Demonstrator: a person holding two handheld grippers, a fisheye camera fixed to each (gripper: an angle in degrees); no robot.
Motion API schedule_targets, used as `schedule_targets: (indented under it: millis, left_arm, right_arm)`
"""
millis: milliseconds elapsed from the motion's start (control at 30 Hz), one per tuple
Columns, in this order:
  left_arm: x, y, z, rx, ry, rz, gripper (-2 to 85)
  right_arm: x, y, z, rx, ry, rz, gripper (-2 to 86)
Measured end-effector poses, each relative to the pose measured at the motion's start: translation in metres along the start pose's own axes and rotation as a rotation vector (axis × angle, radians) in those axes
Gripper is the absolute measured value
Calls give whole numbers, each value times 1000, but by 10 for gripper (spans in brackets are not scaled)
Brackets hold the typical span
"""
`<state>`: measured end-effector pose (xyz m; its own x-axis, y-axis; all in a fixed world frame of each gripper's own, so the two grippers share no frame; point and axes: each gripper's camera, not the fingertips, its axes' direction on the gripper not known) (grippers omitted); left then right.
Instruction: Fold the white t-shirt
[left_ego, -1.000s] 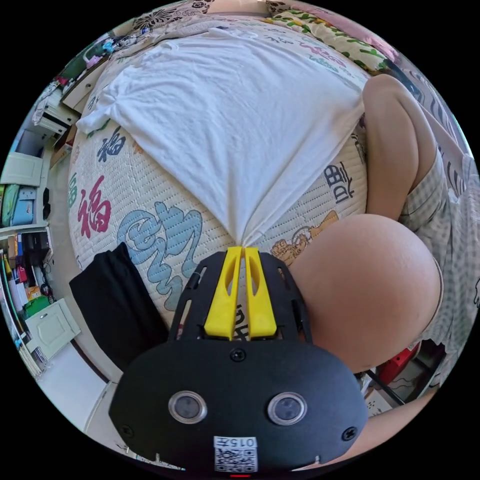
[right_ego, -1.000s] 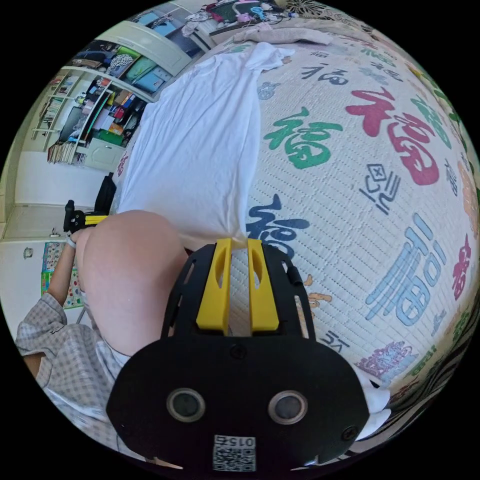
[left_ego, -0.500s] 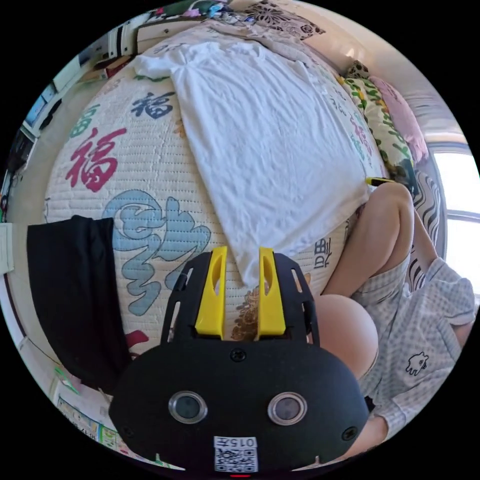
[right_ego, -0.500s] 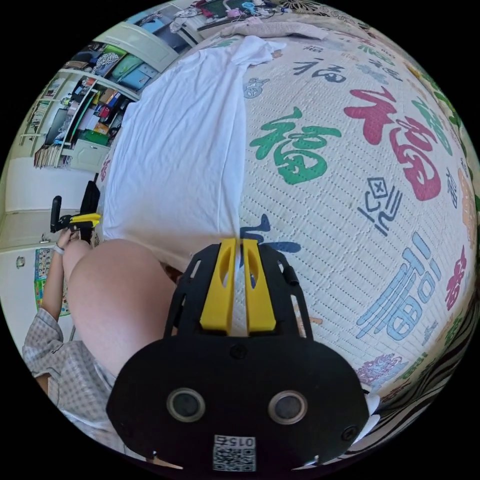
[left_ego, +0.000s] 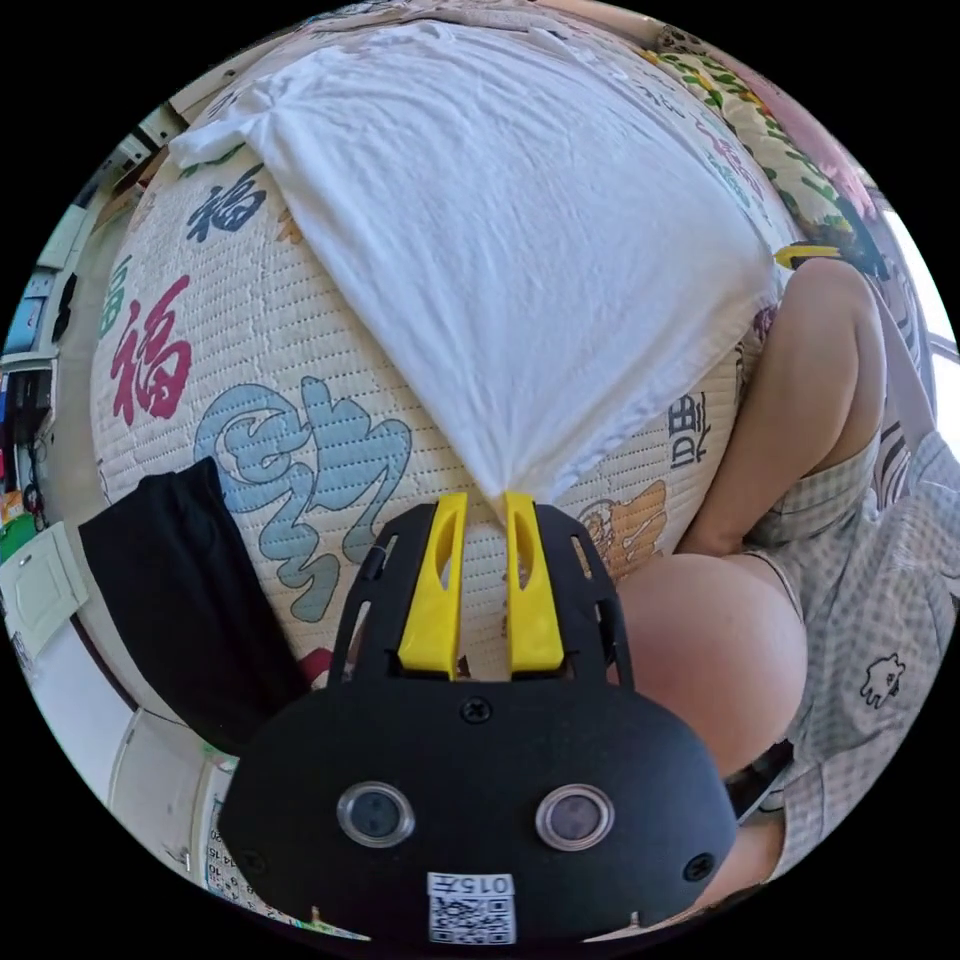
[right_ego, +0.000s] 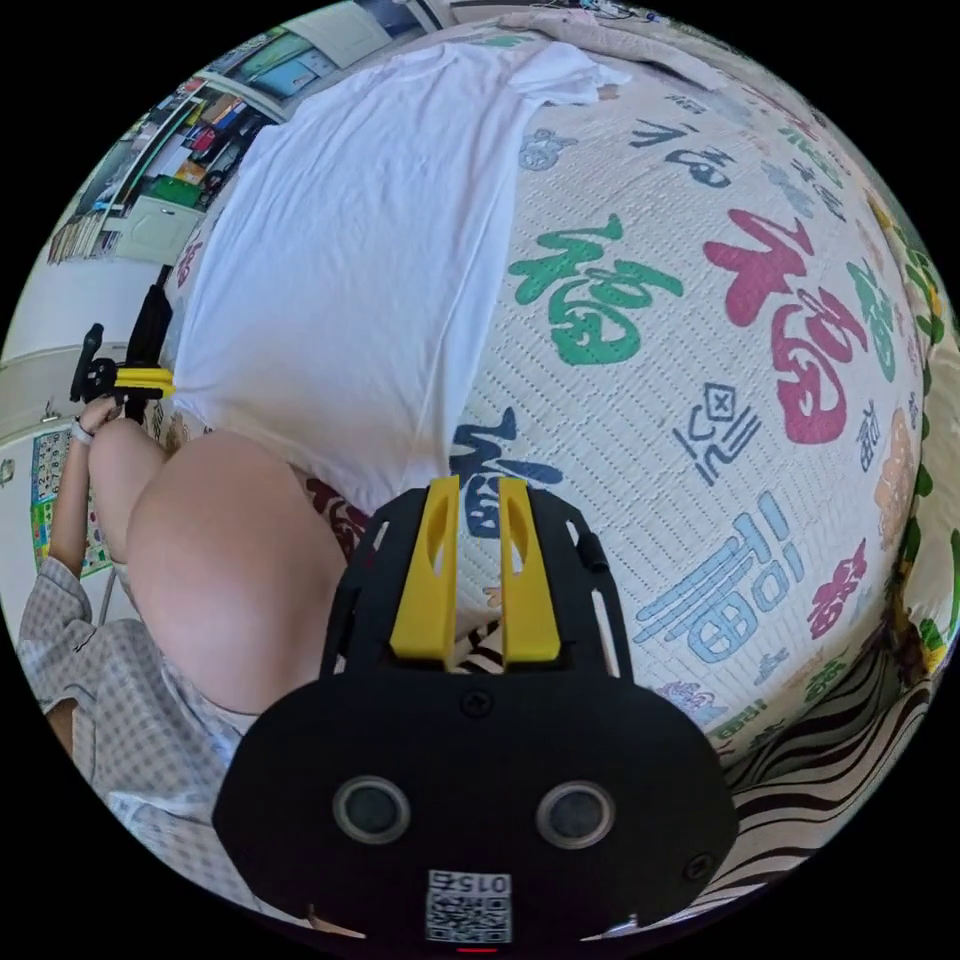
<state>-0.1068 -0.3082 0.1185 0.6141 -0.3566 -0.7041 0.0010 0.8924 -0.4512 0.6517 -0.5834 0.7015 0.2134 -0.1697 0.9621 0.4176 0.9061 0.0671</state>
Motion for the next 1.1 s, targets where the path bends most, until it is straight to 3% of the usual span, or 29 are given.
schedule_targets:
  millis: [100,333,433,567,667,767,900,1100]
  left_arm:
    - [-49,3,-26,81,120,-75,75]
    - [-168,-43,-107,694,157,-428,99]
    - [-211,-87,-96,776,242,-588,104]
    - [-245,-137,-70,836,336,-717,108]
    - [-256,-183,-47,763,360,-714,102]
    - [-249,-210,-43,703,209,-691,51]
    - [-227,-209,-54,858,159,-591,20]
    - [-209,-241,-38,624,-1,-628,82]
  right_arm:
    - [49,-17,-40,193,-112,77,76]
    - [136,-133,-66,485,-359,241,99]
    - [161,-181,-59,560,-474,328,104]
    - [177,-227,-51,533,-429,369,106]
    - [186,-256,-37,425,-393,351,95]
    - [197,-262,-31,407,-365,332,46]
    - [224,-225,-35,523,-410,403,9]
    - [257,-179,-17,646,-494,477,30]
